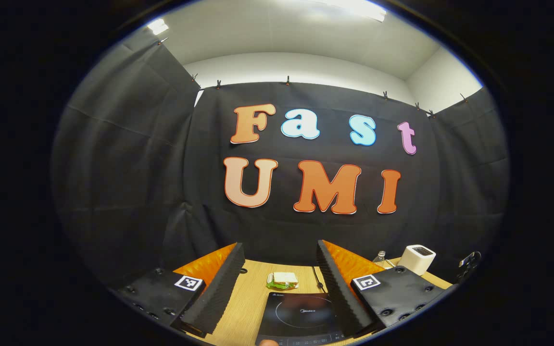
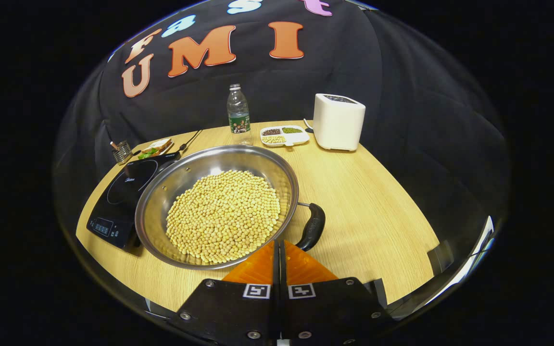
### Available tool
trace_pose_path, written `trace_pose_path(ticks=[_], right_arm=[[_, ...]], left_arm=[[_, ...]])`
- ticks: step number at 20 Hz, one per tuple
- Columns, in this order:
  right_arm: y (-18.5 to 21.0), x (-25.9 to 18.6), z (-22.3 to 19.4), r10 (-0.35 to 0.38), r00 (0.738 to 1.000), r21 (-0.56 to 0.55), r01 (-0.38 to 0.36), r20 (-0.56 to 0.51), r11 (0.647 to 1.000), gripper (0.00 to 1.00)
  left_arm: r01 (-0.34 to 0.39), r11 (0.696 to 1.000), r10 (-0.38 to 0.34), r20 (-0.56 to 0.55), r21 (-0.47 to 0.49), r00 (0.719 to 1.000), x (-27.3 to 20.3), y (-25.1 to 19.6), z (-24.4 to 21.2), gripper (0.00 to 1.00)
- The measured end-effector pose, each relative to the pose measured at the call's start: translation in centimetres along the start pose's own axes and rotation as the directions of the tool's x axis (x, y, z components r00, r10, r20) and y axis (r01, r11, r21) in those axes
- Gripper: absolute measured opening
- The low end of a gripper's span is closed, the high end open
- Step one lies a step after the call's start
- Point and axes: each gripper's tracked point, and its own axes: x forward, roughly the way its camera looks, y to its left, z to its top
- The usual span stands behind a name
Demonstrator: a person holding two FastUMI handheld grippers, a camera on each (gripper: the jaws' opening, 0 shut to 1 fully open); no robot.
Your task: First push the handle of the pot to place it horizontally, then grasp the pot with both hands and set it on the induction cooktop.
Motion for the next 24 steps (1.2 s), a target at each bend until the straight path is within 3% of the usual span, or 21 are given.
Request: trace_pose_path(ticks=[12, 24], right_arm=[[-2.0, 2.7, 2.6, -0.002, 1.000, 0.083, 0.001, 0.014, 0.997, 0.00], [-2.7, 4.1, 4.0, 0.002, 1.000, 0.099, -0.003, 0.017, 0.995, 0.00]], left_arm=[[0.000, 1.000, 0.000, -0.009, -0.002, 1.000, 0.4, -1.0, -0.6, 0.97], [0.029, 1.000, -0.029, -0.019, 0.002, 0.999, 0.6, -3.6, -1.3, 0.97]])
